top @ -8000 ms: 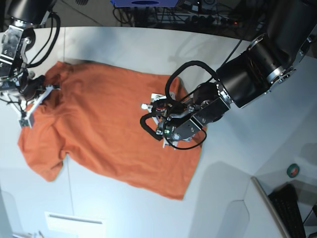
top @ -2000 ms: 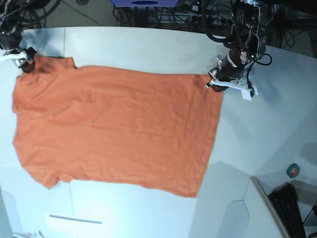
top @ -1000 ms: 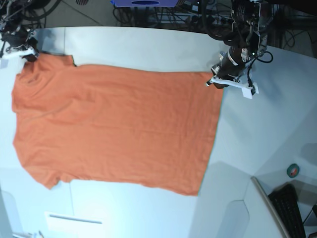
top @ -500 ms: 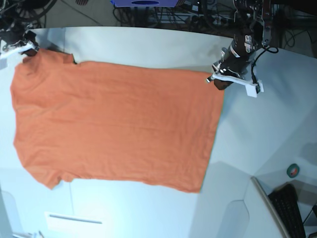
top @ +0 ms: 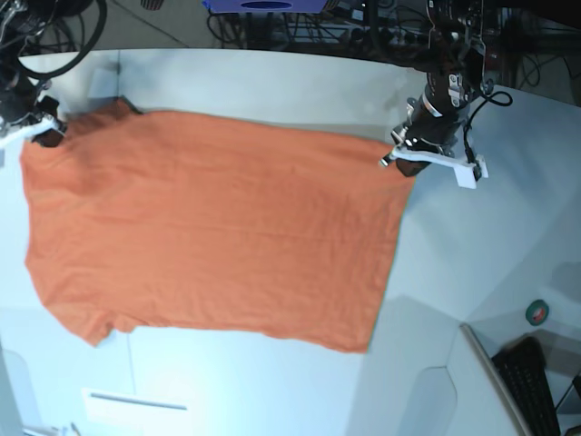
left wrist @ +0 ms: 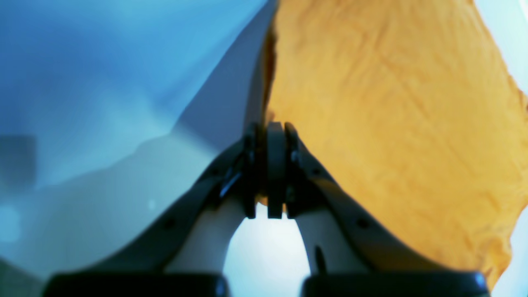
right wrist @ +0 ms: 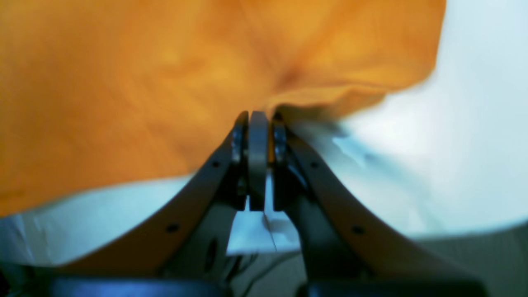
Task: Layout the t-shirt on the table in an organized manner, then fold the t-shirt properly
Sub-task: 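Grasp the shirt edges with both grippers and tug them apart, then drag the held shirt edges toward the table center to smooth it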
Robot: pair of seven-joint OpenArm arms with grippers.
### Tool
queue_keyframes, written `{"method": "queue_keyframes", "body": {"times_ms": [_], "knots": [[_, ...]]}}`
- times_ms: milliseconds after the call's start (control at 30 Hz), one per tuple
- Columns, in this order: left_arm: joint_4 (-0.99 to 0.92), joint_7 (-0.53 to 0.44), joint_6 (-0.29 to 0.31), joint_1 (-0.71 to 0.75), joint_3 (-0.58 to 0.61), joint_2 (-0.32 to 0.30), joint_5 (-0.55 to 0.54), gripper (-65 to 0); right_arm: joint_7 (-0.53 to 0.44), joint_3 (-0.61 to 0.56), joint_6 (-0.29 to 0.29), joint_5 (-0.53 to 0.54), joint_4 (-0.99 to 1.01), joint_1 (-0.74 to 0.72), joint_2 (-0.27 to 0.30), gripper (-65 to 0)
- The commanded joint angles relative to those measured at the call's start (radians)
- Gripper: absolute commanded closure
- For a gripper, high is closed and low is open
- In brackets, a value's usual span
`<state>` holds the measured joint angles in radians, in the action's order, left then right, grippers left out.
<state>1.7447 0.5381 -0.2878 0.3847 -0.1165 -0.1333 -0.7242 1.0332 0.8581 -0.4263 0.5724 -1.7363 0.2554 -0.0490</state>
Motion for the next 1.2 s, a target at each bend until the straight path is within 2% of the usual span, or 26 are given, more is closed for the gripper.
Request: {"method": "queue_keyframes", "body": {"times_ms": [0, 100, 333, 467, 667, 800, 967, 1167], "knots": [[0.018, -0.016, 0.006, -0.01, -0.004, -0.002, -0.002, 0.0, -0.015, 0.002, 0.005, 0.01, -0.015, -0.024, 0.024, 0.0], [0.01, -0.016, 0.005, -0.051, -0.002, 0.001, -0.002, 0.0, -0.014, -0.044, 0.054, -0.059, 0.032, -0.103, 0.042, 0.0], [-0.104, -0.016, 0.005, -0.165, -0.01, 0.044, -0.002, 0.0, -0.063, -0.076, 0.063, -0.162, 0.232, -0.267, 0.065, 0.0], [-0.202, -0.016, 0.005, -0.231, -0.01, 0.047, -0.002, 0.0, -0.086, -0.076, 0.063, -0.217, 0.319, -0.341, 0.073, 0.0], [-0.277, -0.02, -0.011, -0.304, -0.012, 0.047, -0.002, 0.0, -0.139, -0.079, 0.065, -0.222, 0.457, -0.399, 0.122, 0.0], [-0.277, -0.022, -0.037, -0.312, -0.012, 0.048, -0.002, 0.0, -0.193, -0.176, 0.065, -0.222, 0.508, -0.405, 0.156, 0.0], [-0.285, -0.023, -0.037, -0.309, -0.013, 0.048, 0.001, 0.0, -0.253, -0.224, 0.066, -0.222, 0.52, -0.407, 0.156, 0.0], [-0.352, -0.023, -0.037, -0.341, -0.013, 0.048, 0.001, 0.0, -0.256, -0.225, 0.068, -0.222, 0.52, -0.442, 0.154, 0.0]]}}
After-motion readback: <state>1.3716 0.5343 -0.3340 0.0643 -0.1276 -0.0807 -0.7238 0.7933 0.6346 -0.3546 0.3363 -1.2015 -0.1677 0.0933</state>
